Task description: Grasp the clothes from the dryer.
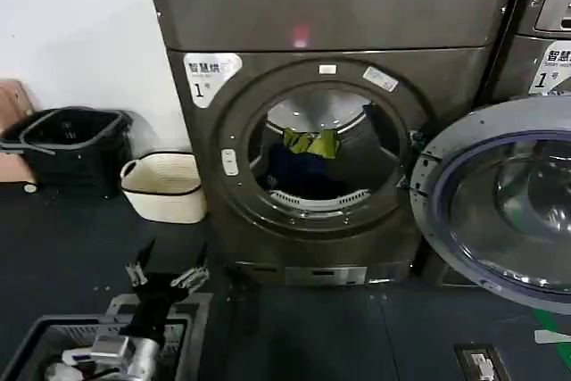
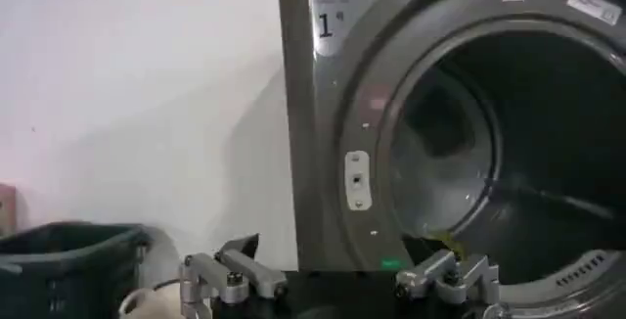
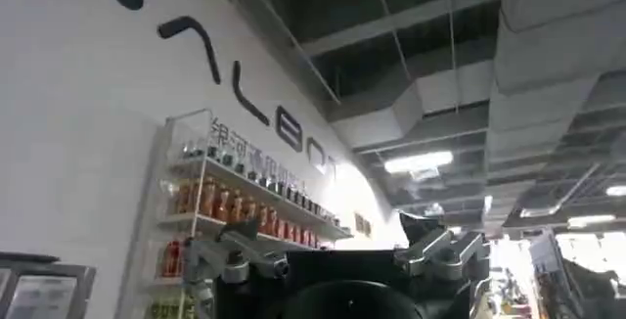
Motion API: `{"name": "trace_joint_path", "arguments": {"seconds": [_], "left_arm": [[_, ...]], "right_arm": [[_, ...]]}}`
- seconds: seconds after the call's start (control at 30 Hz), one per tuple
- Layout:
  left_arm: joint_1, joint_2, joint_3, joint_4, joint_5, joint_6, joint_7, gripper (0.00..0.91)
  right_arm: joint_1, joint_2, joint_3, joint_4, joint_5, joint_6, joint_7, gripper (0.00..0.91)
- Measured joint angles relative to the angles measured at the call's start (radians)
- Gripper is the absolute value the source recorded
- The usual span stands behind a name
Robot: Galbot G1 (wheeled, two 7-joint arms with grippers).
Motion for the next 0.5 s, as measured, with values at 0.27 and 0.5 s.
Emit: {"name": "trace_joint_path", "arguments": {"seconds": [0.27, 0.5], "left_arm": [[-0.009, 0.003, -0.017, -0.001, -0.015, 0.003, 0.008, 0.907], [-0.015, -0.005, -0.025, 0.001, -0.023, 0.003, 0.014, 0.907]], "right_arm": [[0.001, 0.000, -0.003, 0.000, -0.004, 0.007, -0.004, 0.907], [0.006, 0.002, -0.003, -0.002, -0.005, 0.010, -0.010, 0.907]]}}
